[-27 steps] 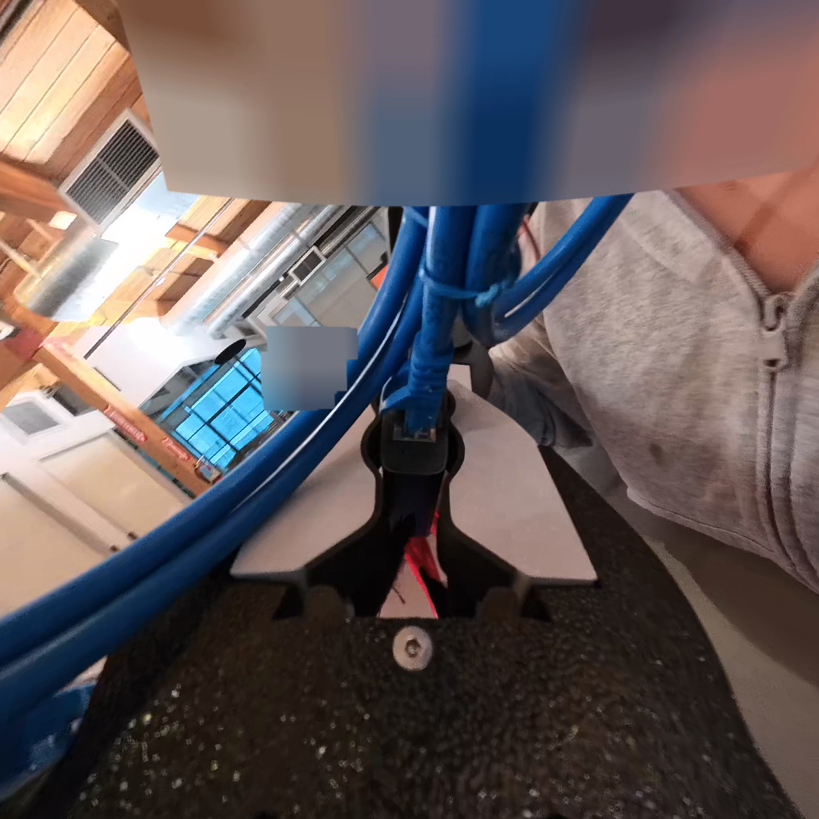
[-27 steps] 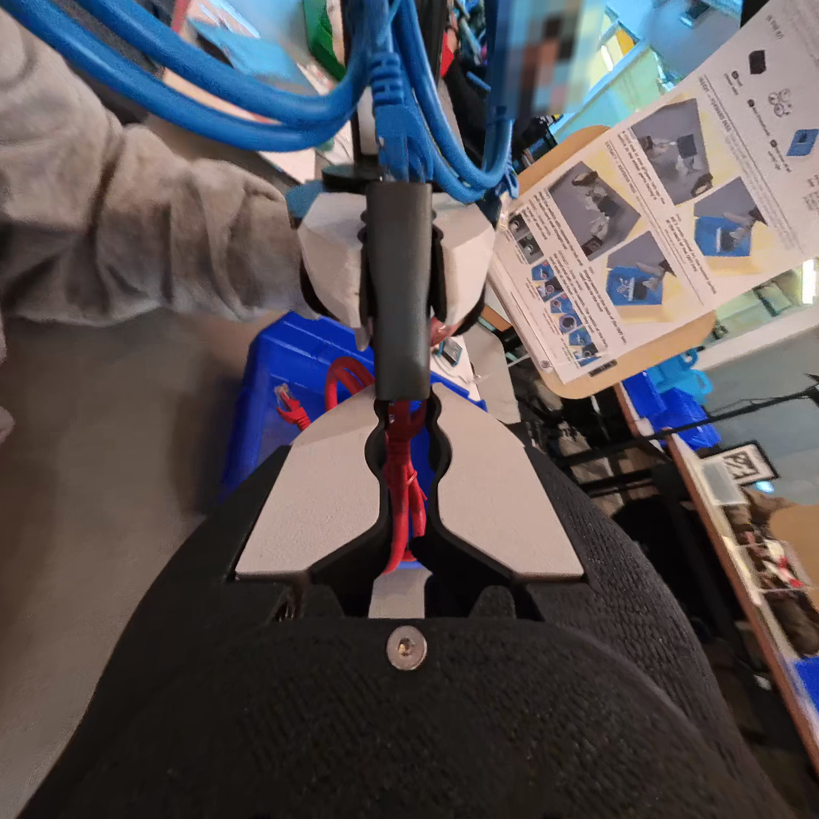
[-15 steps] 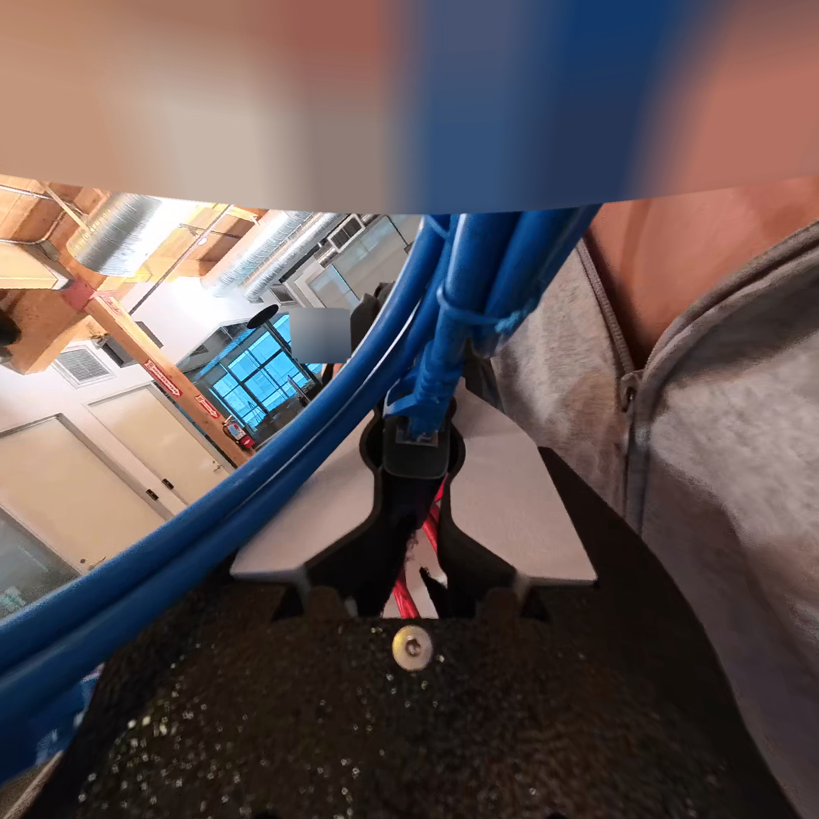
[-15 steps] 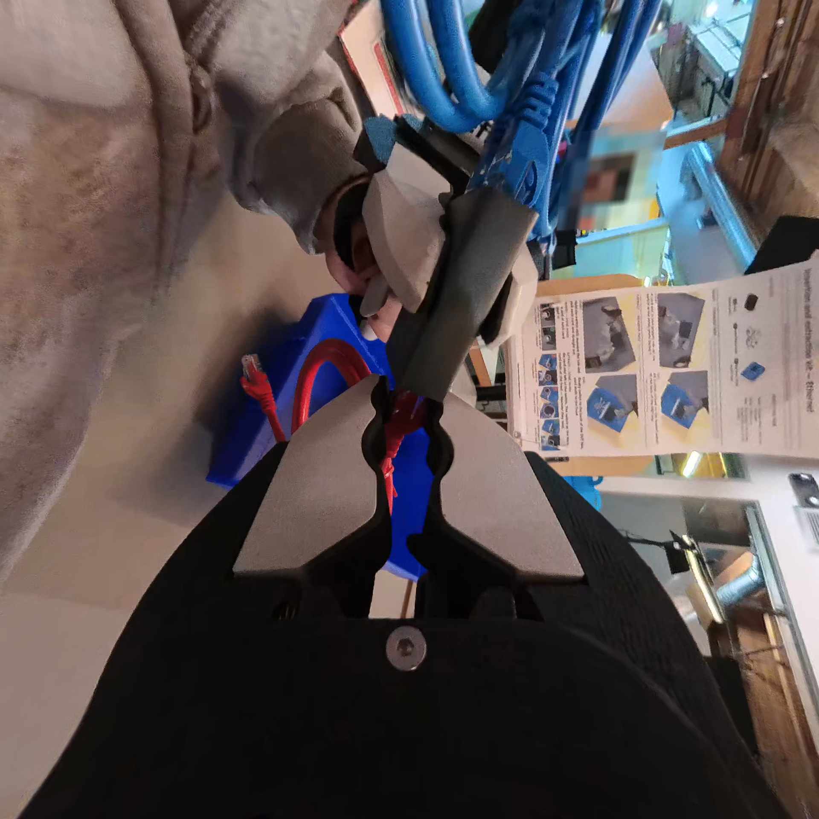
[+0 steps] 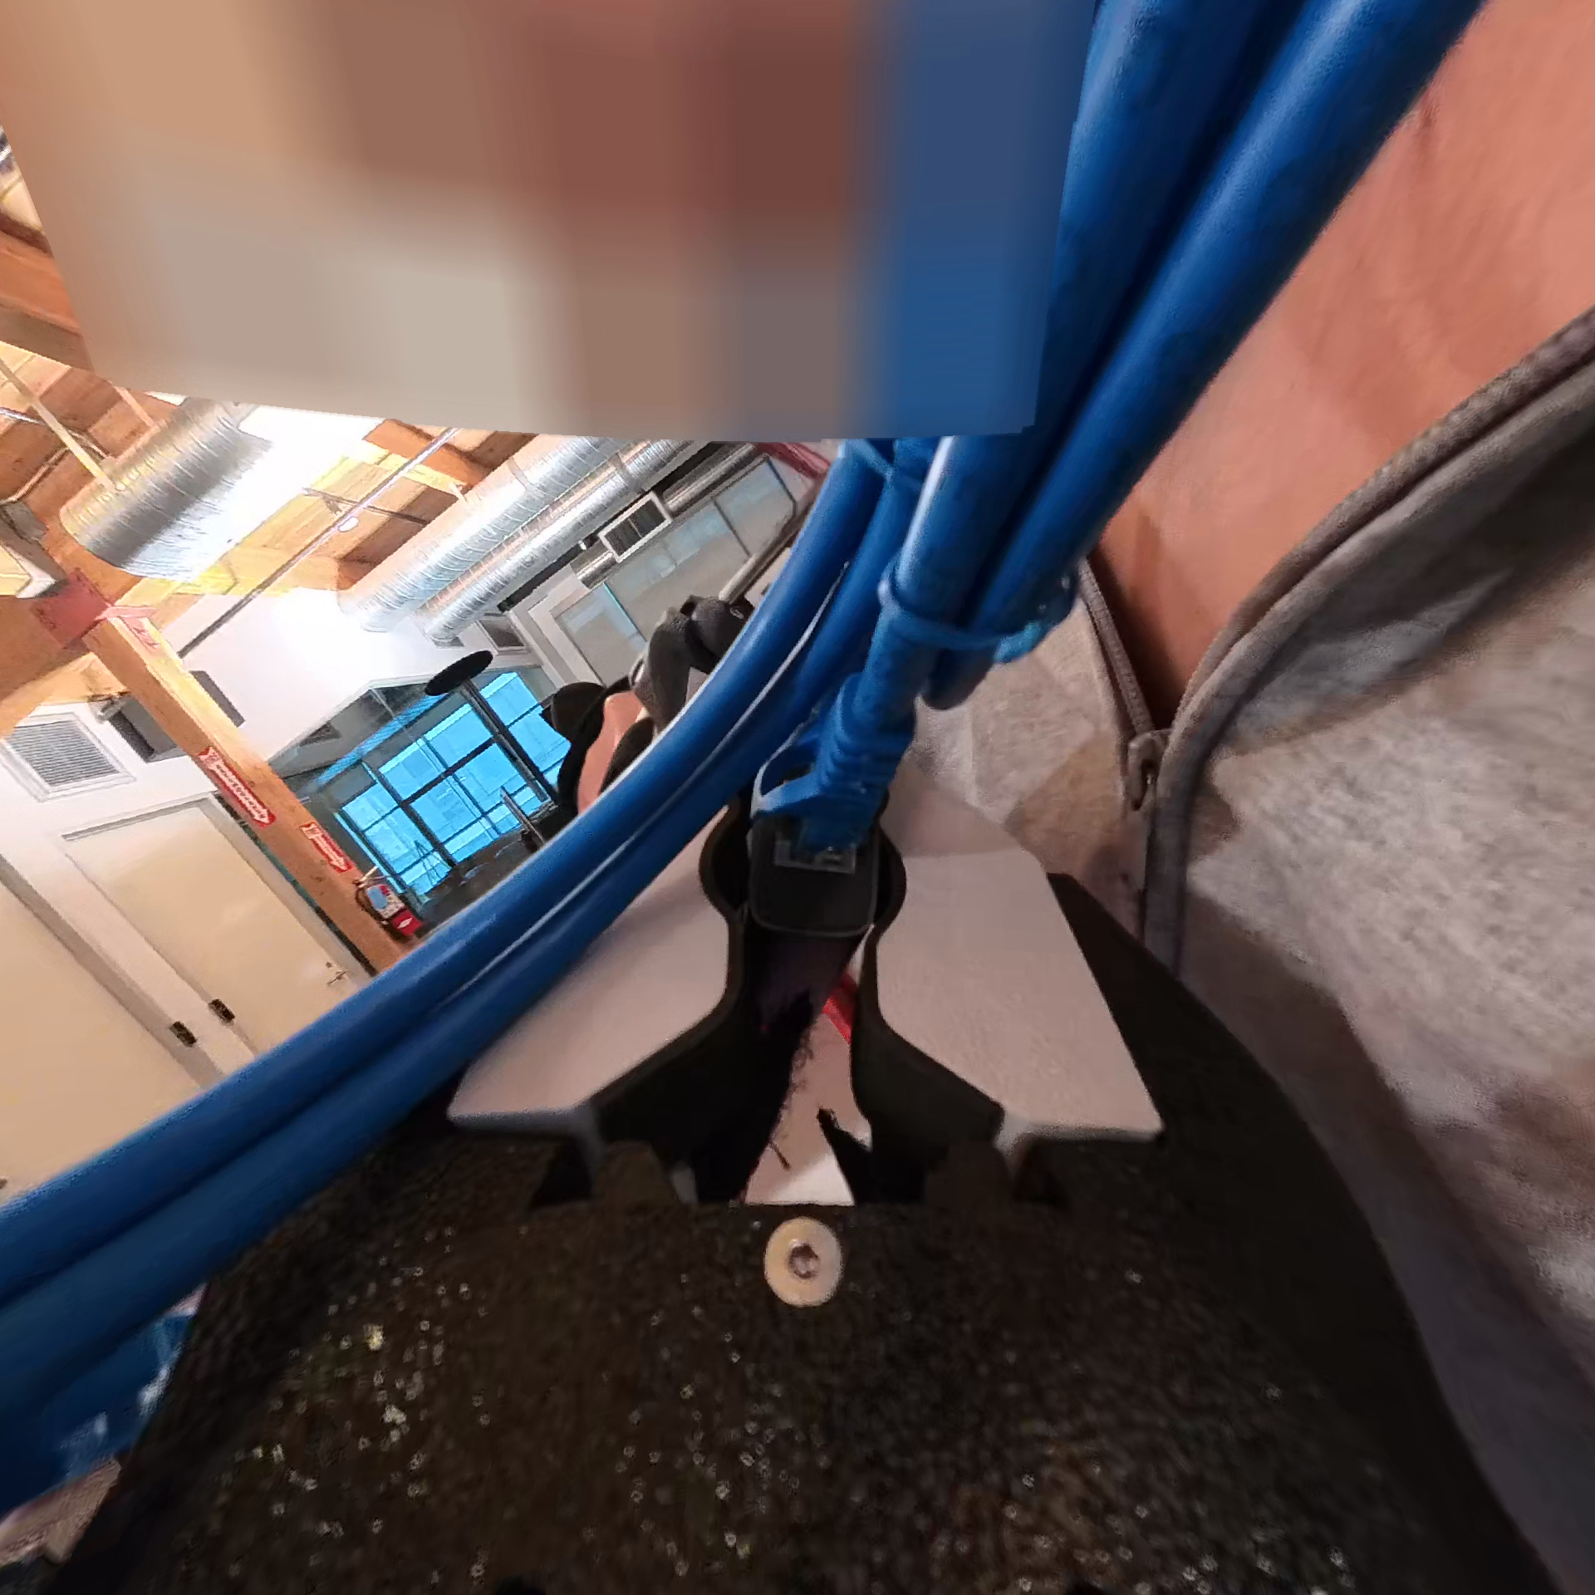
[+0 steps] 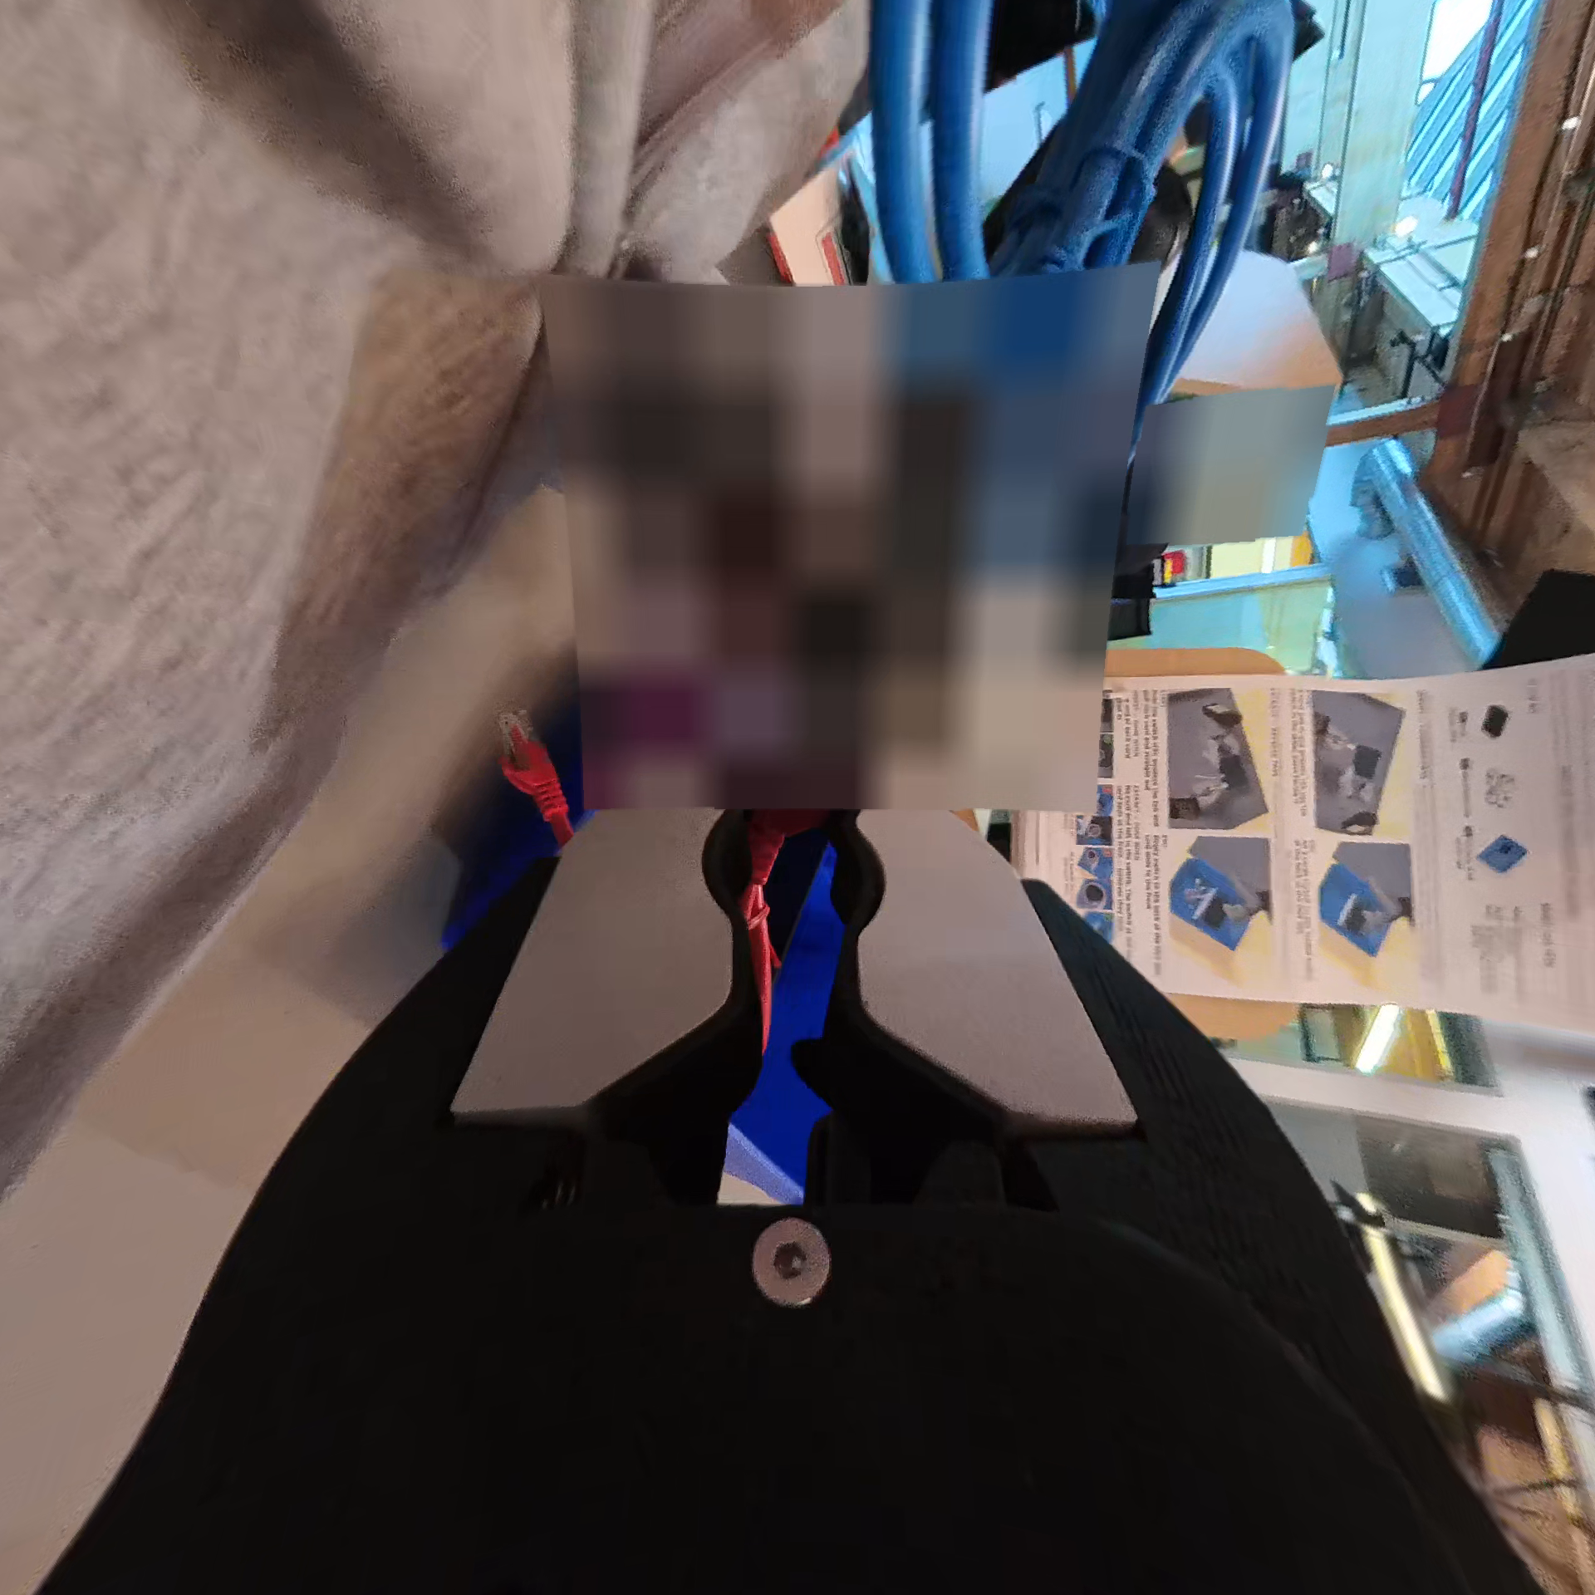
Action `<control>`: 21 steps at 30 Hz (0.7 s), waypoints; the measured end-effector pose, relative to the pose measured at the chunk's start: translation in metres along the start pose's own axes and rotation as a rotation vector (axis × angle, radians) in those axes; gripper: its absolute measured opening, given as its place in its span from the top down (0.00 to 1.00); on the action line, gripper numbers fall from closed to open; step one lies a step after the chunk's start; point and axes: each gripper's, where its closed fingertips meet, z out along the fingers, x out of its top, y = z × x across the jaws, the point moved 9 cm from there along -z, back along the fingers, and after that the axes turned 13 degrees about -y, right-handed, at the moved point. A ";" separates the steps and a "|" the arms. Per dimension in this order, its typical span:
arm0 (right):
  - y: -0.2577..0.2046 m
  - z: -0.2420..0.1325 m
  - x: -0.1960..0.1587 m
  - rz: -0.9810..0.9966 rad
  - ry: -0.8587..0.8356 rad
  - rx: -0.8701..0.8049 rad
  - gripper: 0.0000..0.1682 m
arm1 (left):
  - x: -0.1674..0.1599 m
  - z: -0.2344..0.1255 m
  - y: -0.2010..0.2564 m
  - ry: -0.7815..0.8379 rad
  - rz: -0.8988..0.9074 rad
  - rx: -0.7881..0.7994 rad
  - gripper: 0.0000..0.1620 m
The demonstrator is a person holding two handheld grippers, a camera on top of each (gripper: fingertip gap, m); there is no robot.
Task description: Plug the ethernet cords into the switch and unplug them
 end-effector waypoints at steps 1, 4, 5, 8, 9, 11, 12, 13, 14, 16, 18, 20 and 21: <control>-0.001 0.000 0.000 -0.015 -0.006 -0.005 0.91 | -0.002 0.000 0.000 0.005 -0.008 -0.002 0.85; -0.003 0.001 0.000 -0.040 -0.023 -0.011 0.91 | -0.004 0.000 0.002 0.002 -0.017 0.001 0.85; -0.004 0.001 0.000 -0.044 -0.025 -0.014 0.91 | -0.004 0.000 0.002 0.001 -0.020 -0.002 0.85; -0.004 0.000 0.000 -0.060 -0.031 -0.009 0.91 | -0.004 0.000 0.004 -0.023 -0.003 0.002 0.84; -0.003 0.000 0.000 -0.061 -0.030 0.001 0.91 | -0.004 0.000 0.004 -0.029 0.001 0.003 0.85; -0.002 -0.001 0.000 -0.032 -0.005 0.060 0.91 | -0.004 0.000 0.005 -0.029 -0.001 -0.004 0.85; 0.000 -0.003 -0.001 0.011 0.021 0.111 0.91 | -0.004 0.001 0.006 -0.023 -0.007 -0.010 0.85; 0.002 -0.003 -0.002 0.055 0.034 0.157 0.91 | -0.004 0.001 0.007 -0.024 -0.008 0.002 0.84; 0.003 -0.001 -0.004 0.088 0.028 0.200 0.91 | -0.005 0.002 0.007 -0.046 0.013 0.026 0.87; 0.006 0.002 -0.006 0.184 0.010 0.263 0.91 | -0.008 0.001 0.007 -0.038 0.028 0.076 0.87; 0.006 0.006 -0.006 0.238 -0.005 0.261 0.90 | -0.011 -0.002 0.006 -0.014 0.001 0.099 0.87; 0.005 0.007 -0.007 0.242 -0.038 0.213 0.86 | -0.014 -0.003 0.007 -0.029 0.007 0.126 0.87; 0.005 0.007 -0.007 0.248 -0.056 0.203 0.86 | -0.016 -0.004 0.008 -0.033 0.013 0.141 0.87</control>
